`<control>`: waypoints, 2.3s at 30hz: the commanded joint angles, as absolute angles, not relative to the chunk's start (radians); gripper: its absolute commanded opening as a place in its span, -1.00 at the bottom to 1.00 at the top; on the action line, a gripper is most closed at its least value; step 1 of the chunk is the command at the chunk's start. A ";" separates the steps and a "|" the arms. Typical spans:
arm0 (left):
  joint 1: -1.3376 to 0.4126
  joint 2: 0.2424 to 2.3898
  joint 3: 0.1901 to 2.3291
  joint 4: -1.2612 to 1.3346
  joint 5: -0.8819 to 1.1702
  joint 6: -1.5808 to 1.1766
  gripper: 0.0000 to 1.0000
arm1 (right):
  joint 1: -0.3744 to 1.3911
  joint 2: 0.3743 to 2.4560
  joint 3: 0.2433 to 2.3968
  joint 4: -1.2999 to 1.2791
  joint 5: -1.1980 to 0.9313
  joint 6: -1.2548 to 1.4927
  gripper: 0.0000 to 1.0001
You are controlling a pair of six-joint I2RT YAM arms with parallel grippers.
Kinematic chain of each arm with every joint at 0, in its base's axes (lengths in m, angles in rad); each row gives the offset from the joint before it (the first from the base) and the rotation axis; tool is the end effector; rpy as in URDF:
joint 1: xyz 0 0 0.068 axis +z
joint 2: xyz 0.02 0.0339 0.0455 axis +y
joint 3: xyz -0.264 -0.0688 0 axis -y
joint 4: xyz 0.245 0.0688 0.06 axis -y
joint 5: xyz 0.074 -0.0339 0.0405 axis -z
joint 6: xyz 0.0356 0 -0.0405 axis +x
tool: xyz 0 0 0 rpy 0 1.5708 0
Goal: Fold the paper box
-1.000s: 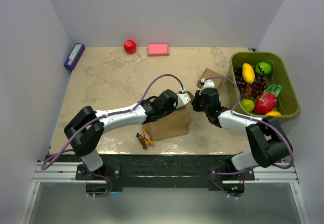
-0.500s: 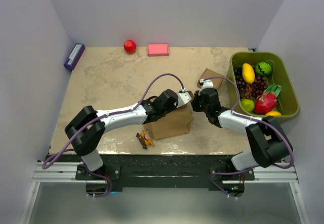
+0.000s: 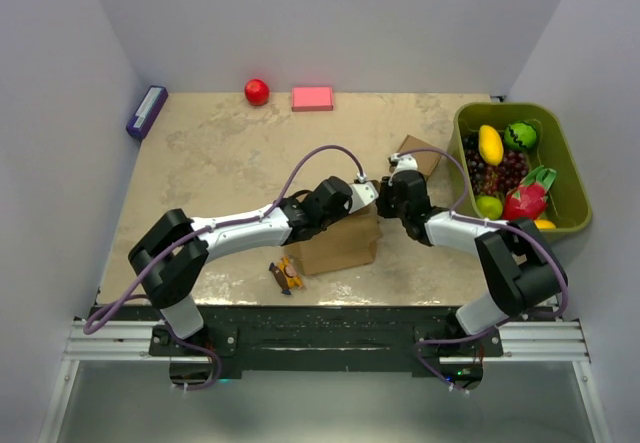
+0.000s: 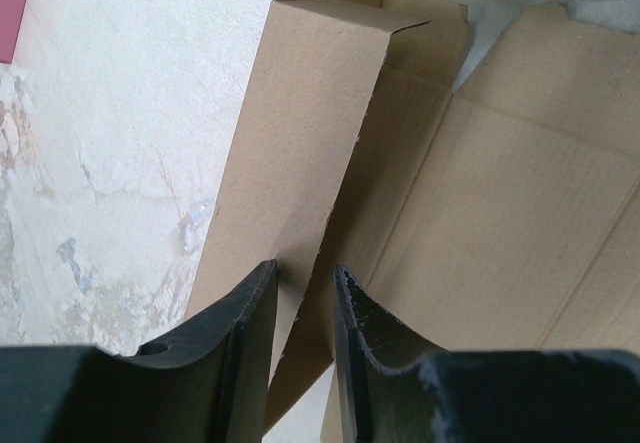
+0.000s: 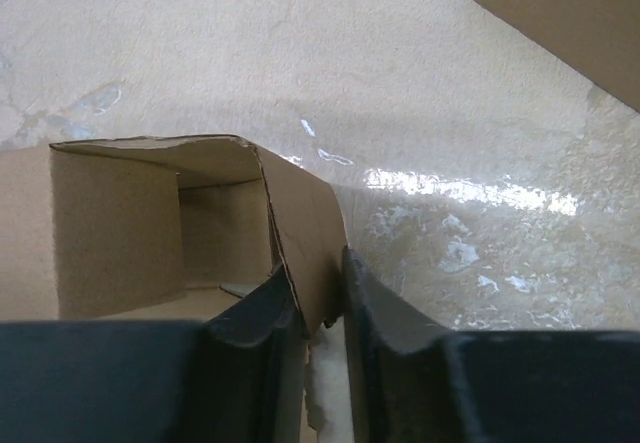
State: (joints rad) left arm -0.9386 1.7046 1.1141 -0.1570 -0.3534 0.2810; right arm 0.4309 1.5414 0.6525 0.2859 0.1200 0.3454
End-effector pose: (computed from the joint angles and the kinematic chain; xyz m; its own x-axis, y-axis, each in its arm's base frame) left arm 0.2291 -0.2919 0.2156 -0.2177 0.7374 -0.6394 0.6945 0.5773 0.4294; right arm 0.2774 0.1228 0.1630 -0.5949 0.0965 -0.7980 -0.1314 0.9677 0.2150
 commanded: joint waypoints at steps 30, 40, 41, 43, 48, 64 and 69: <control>-0.943 1.692 1.131 -0.163 -0.307 0.212 -0.10 | 0.561 1.471 0.804 0.055 0.146 0.439 -1.00; -0.945 1.505 1.099 -0.138 -0.333 0.077 0.38 | 0.560 1.474 0.819 0.023 0.172 0.399 -1.00; -0.948 1.482 1.073 -0.118 -0.336 0.054 0.38 | 0.561 1.479 0.819 0.025 0.172 0.399 -1.00; -0.953 1.416 0.984 -0.032 -0.334 0.008 0.38 | 0.560 1.483 0.824 0.025 0.170 0.394 -1.00; -0.962 1.332 0.862 0.083 -0.304 -0.090 0.40 | 0.560 1.500 0.839 0.011 0.175 0.384 -1.00; -0.976 1.514 0.690 0.316 -0.190 -0.178 -0.07 | 0.561 1.505 0.853 0.003 0.184 0.370 -1.00; -0.934 1.514 0.732 0.328 -0.175 -0.149 -0.07 | 0.560 1.511 0.854 0.003 0.186 0.351 -1.00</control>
State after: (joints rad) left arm -0.9676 1.5352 0.6670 0.2218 -0.1669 -0.1707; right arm 0.5560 1.5005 0.8101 -0.0006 0.1669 0.3794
